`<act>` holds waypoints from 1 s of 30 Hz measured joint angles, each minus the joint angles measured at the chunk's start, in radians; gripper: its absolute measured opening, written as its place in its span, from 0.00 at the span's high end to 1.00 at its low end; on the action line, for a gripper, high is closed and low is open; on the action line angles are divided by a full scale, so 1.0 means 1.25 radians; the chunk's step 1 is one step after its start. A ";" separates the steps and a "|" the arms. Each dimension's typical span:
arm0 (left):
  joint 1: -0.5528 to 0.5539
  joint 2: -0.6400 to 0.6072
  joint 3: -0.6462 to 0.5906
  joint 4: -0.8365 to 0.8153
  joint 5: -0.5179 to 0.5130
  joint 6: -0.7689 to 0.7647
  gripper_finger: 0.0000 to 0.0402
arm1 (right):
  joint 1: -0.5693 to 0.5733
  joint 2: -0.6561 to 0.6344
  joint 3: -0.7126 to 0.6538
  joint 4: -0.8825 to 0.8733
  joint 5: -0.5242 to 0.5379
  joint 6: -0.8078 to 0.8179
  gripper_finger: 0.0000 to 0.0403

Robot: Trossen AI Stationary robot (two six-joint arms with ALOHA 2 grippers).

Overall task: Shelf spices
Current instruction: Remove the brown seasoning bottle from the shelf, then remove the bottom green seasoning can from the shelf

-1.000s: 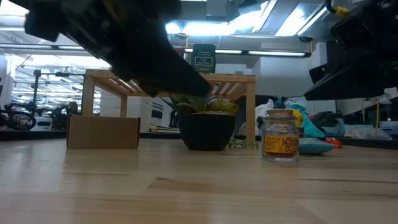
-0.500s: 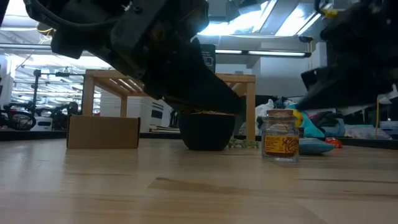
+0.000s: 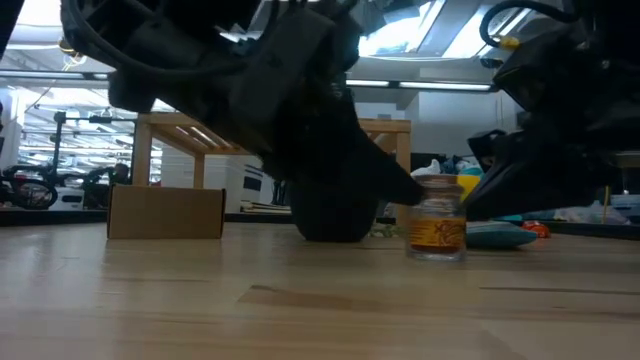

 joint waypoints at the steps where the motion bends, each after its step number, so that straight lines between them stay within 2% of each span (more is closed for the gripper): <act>1: 0.000 0.007 0.006 0.000 0.000 0.003 1.00 | 0.000 0.004 0.004 0.000 -0.005 0.001 1.00; 11: 0.000 0.011 0.010 -0.014 -0.019 0.000 1.00 | 0.001 0.047 0.047 -0.001 -0.043 0.027 1.00; 19: 0.000 0.011 0.010 -0.089 -0.097 -0.010 1.00 | 0.007 0.089 0.083 -0.001 -0.074 0.036 1.00; 25: -0.005 0.011 0.010 -0.130 -0.149 -0.018 1.00 | 0.022 0.102 0.100 0.000 -0.064 0.038 1.00; 30: -0.024 0.011 0.010 -0.154 -0.215 -0.026 1.00 | 0.044 0.102 0.100 -0.001 -0.011 0.038 1.00</act>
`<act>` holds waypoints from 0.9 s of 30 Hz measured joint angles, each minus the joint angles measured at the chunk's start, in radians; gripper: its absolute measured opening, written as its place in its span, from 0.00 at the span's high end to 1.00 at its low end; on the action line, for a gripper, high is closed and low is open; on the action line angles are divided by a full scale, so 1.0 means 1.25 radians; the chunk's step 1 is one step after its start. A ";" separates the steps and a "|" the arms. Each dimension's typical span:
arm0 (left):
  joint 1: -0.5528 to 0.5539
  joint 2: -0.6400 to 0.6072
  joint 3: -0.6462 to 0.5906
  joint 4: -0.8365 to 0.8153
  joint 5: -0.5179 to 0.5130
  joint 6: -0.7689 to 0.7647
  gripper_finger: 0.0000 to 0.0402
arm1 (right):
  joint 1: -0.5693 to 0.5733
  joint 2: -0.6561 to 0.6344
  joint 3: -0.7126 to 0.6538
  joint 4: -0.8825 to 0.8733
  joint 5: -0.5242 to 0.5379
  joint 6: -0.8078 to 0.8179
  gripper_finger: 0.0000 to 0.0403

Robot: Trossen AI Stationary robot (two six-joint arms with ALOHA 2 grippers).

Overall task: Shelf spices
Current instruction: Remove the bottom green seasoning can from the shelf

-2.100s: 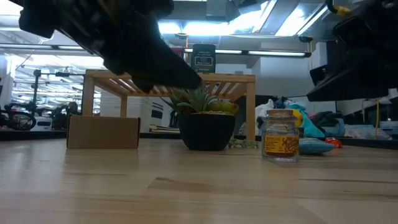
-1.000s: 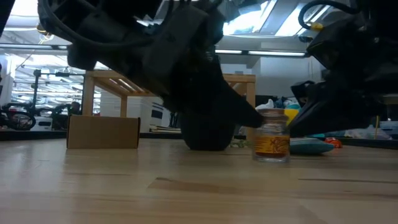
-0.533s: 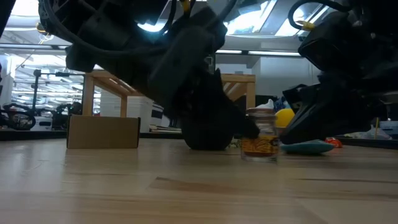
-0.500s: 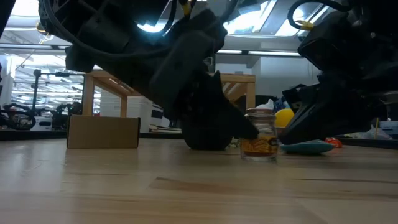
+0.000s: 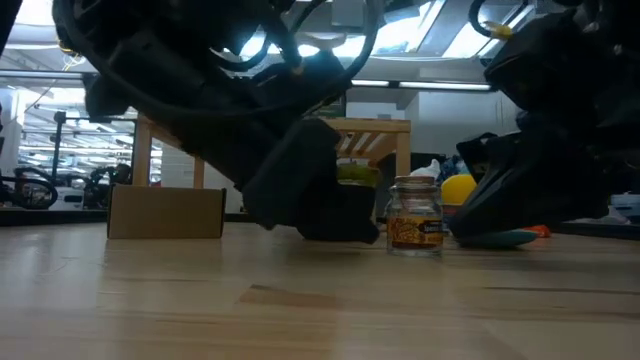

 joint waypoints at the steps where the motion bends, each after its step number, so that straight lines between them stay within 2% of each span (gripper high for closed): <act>1: -0.007 0.000 0.000 0.002 -0.012 0.002 1.00 | 0.006 0.000 0.000 0.000 0.008 0.000 1.00; 9: -0.062 -0.064 0.006 0.003 -0.041 0.040 1.00 | 0.019 -0.002 0.000 0.002 0.071 -0.005 0.99; 16: -0.093 -0.189 0.006 0.001 -0.045 0.165 1.00 | 0.019 -0.018 0.006 -0.004 0.087 -0.065 0.98; 21: -0.100 -0.254 0.007 -0.039 -0.038 0.235 1.00 | 0.019 -0.087 0.012 -0.054 0.087 -0.071 0.98; 27: -0.084 -0.279 0.007 -0.079 -0.033 0.215 1.00 | 0.019 -0.191 0.012 -0.144 0.107 -0.072 0.98</act>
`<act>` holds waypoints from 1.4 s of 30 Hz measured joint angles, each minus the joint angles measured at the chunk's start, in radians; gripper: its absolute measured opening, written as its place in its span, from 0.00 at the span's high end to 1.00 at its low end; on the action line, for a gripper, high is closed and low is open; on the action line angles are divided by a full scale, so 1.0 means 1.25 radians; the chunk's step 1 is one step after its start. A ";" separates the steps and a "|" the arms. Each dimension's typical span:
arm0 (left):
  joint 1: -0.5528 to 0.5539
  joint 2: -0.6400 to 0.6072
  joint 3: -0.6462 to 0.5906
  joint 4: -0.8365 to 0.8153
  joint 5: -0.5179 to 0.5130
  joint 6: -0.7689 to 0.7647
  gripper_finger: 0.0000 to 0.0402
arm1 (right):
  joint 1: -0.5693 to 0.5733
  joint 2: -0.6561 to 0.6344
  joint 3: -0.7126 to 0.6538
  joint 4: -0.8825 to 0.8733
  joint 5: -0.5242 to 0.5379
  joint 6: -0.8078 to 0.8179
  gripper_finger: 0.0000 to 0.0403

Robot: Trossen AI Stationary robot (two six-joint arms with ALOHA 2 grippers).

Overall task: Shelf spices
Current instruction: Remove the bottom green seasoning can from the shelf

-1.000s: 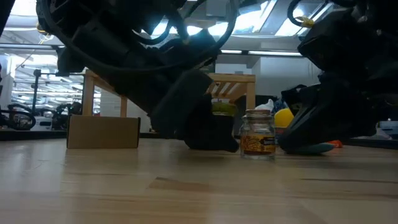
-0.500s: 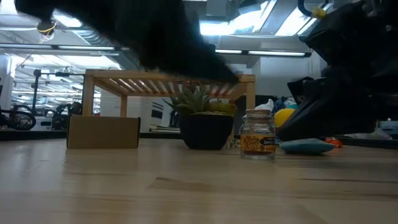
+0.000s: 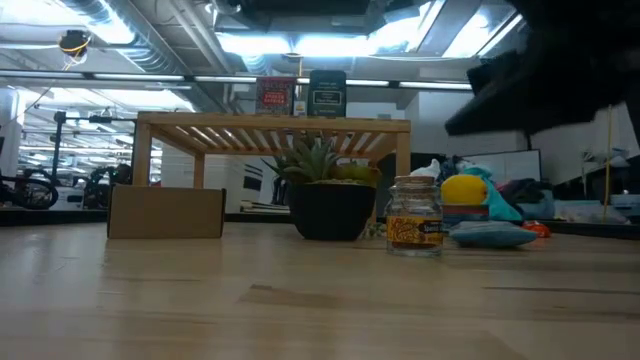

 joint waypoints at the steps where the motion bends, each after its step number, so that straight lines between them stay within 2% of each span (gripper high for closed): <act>1: 0.006 0.000 0.000 -0.008 0.000 -0.004 1.00 | 0.000 -0.016 0.000 -0.018 0.004 -0.001 0.98; 4: 0.022 -0.002 0.004 -0.051 0.000 -0.024 1.00 | 0.000 -0.058 0.000 -0.091 0.010 -0.013 0.96; 8: 0.050 -0.002 0.073 -0.223 0.000 -0.027 1.00 | 0.000 -0.091 0.000 -0.155 0.024 -0.016 0.86; 12: 0.077 -0.002 0.174 -0.399 -0.001 -0.008 1.00 | -0.001 -0.101 0.000 -0.151 0.125 -0.022 0.70; 17: 0.104 -0.003 0.282 -0.594 -0.024 0.030 1.00 | -0.023 -0.101 0.000 -0.151 0.236 -0.103 0.49; 20: 0.117 -0.003 0.321 -0.675 -0.074 0.036 1.00 | -0.051 -0.101 0.001 -0.148 0.290 -0.159 0.39; 24: 0.128 -0.003 0.341 -0.777 -0.196 0.033 1.00 | -0.095 -0.101 0.008 -0.150 0.360 -0.188 0.29; 28: 0.135 -0.003 0.342 -0.859 -0.277 -0.002 1.00 | -0.147 -0.100 0.031 -0.150 0.391 -0.225 0.24; 33: 0.136 -0.007 0.342 -0.981 -0.352 -0.090 1.00 | -0.211 -0.100 0.080 -0.150 0.391 -0.320 0.23; 42: 0.093 -0.092 0.342 -1.223 -0.410 -0.389 1.00 | -0.327 -0.100 0.161 -0.159 0.412 -0.475 0.24</act>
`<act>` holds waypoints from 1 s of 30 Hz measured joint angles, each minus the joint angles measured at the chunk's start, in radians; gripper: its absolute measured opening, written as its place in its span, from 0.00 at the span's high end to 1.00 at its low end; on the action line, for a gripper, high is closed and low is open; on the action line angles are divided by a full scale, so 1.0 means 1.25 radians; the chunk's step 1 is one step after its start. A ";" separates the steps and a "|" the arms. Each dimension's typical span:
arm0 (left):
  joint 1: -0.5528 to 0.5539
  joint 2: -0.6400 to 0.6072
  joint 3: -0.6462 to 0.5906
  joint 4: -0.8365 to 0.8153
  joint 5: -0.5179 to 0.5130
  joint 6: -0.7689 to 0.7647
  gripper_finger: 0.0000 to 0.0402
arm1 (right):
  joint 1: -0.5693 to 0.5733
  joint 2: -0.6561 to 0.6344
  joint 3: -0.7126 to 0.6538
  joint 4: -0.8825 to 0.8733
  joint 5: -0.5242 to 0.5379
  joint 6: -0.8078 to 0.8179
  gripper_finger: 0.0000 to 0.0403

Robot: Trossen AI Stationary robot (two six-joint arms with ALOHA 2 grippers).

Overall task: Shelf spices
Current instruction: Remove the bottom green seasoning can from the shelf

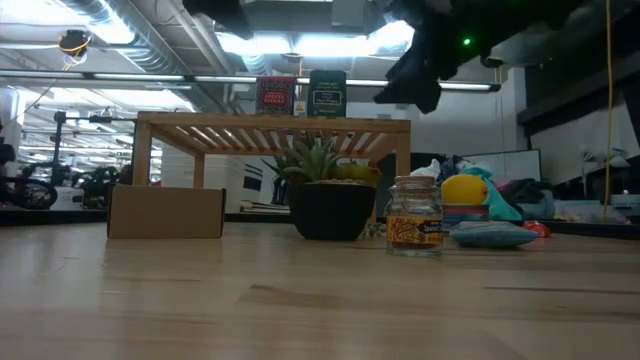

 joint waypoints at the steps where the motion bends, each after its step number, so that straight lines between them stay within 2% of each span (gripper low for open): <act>1: -0.010 -0.010 0.000 -0.021 -0.013 -0.026 1.00 | -0.012 0.000 0.004 -0.009 0.017 -0.007 0.24; 5: -0.058 -0.030 0.000 -0.101 -0.057 -0.122 1.00 | -0.044 -0.005 0.011 -0.071 0.096 -0.001 0.24; 8: -0.094 -0.030 -0.004 -0.171 -0.100 -0.202 1.00 | -0.055 -0.031 0.011 -0.164 0.089 0.035 0.24; 14: -0.139 -0.032 -0.068 -0.276 -0.141 -0.397 1.00 | -0.068 -0.152 0.011 -0.356 -0.178 0.209 0.24; 18: -0.154 -0.050 -0.129 -0.274 -0.171 -0.444 1.00 | -0.095 -0.219 0.011 -0.345 -0.339 0.211 0.24; 22: -0.166 -0.086 -0.206 -0.265 -0.207 -0.538 1.00 | -0.143 -0.243 0.011 -0.300 -0.502 0.208 0.24; 26: -0.182 -0.104 -0.282 -0.257 -0.234 -0.660 1.00 | -0.197 -0.234 0.011 -0.277 -0.592 0.198 0.24; 30: -0.195 -0.104 -0.336 -0.226 -0.258 -0.742 1.00 | -0.229 -0.216 0.011 -0.278 -0.616 0.194 0.24</act>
